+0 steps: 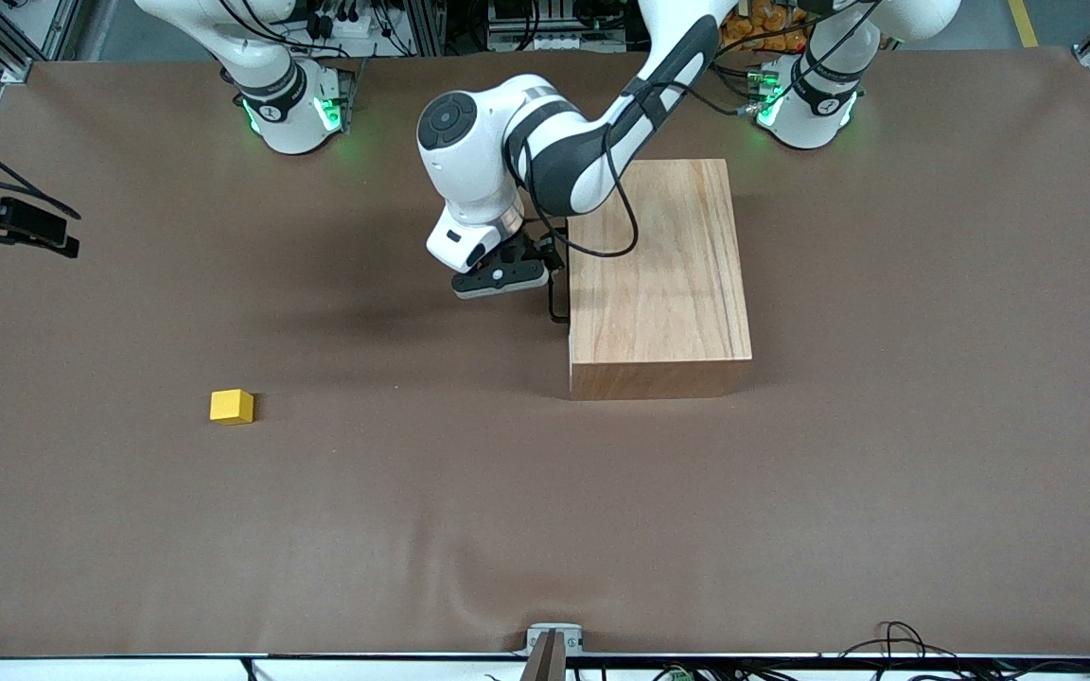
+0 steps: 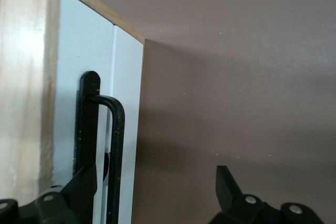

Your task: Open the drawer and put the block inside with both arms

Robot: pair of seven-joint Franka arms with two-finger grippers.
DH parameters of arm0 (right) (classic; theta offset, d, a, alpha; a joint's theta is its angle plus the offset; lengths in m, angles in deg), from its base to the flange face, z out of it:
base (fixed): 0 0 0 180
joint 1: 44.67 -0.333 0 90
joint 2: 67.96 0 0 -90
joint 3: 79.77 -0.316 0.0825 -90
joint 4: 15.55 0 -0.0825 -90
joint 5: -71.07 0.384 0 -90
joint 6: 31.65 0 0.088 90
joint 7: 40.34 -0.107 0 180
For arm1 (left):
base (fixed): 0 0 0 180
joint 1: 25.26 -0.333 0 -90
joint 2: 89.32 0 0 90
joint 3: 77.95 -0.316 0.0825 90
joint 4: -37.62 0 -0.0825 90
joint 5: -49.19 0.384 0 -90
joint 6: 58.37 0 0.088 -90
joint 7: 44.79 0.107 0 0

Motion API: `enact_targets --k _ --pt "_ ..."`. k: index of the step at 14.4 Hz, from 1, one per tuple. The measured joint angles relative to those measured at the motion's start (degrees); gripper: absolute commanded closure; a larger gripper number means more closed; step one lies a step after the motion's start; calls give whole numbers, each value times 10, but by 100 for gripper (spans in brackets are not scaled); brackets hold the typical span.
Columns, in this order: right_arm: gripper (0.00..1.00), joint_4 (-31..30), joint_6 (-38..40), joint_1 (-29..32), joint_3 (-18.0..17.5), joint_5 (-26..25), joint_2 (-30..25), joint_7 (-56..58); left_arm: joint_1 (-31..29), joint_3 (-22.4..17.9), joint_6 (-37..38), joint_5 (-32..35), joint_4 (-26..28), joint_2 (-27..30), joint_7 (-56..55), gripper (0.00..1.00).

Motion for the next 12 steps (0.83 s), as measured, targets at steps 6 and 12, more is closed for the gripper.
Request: enact_targets --k 6,12 --pt "0 26 23 4 0 1 -1 0 6 0 0 0 0 -16 1 0" --pt "0 26 18 7 0 7 -1 0 6 0 18 0 1 -17 12 0"
